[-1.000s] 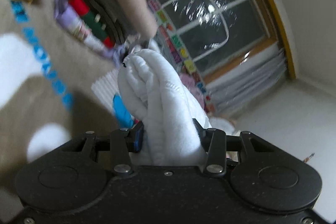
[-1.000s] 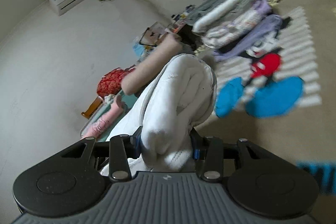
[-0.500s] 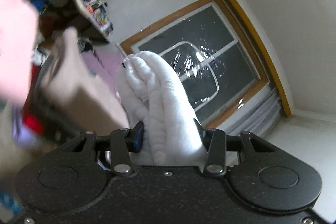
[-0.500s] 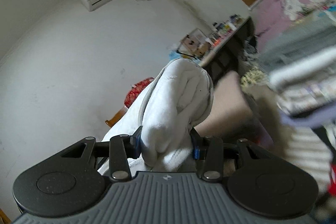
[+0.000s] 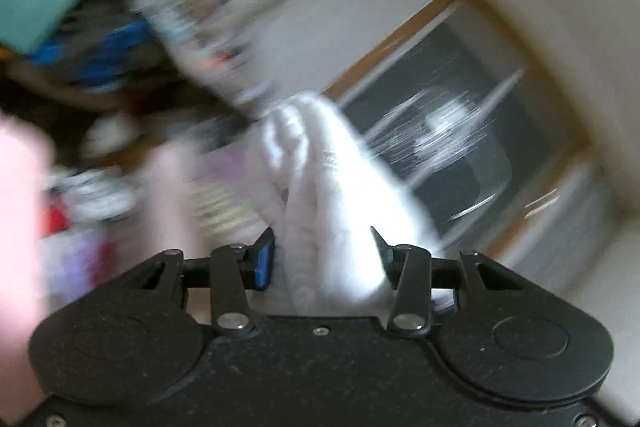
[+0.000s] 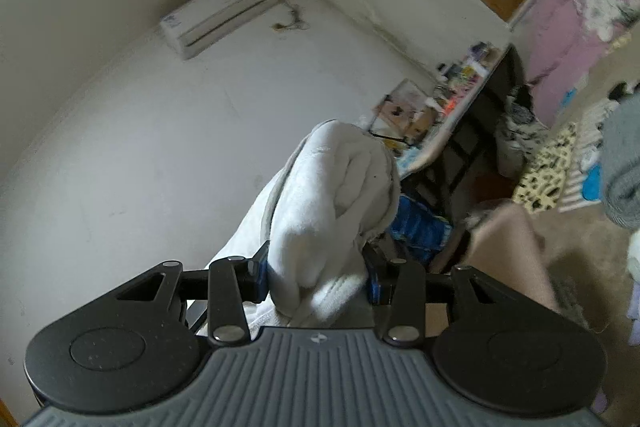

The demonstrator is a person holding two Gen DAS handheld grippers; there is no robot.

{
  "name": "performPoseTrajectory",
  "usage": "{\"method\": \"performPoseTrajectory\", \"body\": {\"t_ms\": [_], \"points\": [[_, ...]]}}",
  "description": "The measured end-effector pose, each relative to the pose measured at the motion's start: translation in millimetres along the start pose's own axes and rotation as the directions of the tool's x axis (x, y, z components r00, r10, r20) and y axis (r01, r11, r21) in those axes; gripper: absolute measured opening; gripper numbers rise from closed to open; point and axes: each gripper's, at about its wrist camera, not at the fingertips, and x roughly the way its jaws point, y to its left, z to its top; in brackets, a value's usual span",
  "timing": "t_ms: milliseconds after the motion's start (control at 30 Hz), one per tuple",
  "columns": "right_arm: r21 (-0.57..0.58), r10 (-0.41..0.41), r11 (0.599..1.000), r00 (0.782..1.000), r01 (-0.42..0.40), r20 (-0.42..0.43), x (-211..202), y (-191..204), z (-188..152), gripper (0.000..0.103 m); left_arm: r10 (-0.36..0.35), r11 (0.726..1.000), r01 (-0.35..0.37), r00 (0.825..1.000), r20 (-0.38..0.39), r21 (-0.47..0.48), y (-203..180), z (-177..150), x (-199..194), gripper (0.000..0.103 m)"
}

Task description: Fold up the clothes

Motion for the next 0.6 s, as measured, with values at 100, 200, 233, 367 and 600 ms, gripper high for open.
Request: {"method": "performPoseTrajectory", "body": {"t_ms": [100, 200, 233, 367, 600], "points": [[-0.009, -0.283, 0.959, 0.953, 0.284, -0.112, 21.1, -49.0, -33.5, 0.043, 0.114, 0.993, -0.113, 0.991, -0.068, 0.02, 12.6, -15.1, 17.8, 0.041], [-0.017, -0.258, 0.966, 0.963, 0.257, -0.078, 14.3, -59.9, -44.1, 0.043, 0.132, 0.991, -0.131, 0.989, -0.073, 0.019, 16.6, -18.2, 20.4, 0.042], [-0.022, -0.256, 0.967, 0.963, 0.255, -0.084, 14.7, -59.1, -42.2, 0.043, 0.134, 0.991, -0.134, 0.988, -0.078, 0.008, 17.6, -17.2, 21.1, 0.042], [-0.026, -0.282, 0.96, 0.954, 0.28, -0.107, 12.7, -50.5, -35.6, 0.044, 0.113, 0.993, -0.116, 0.989, -0.091, -0.034, 17.4, -13.2, 12.7, 0.05], [-0.038, -0.33, 0.944, 0.941, 0.328, -0.077, 3.7, -20.5, -30.9, 0.058, 0.123, 0.992, -0.124, 0.99, -0.07, -0.017, -7.2, -7.8, -11.4, 0.072]]}}
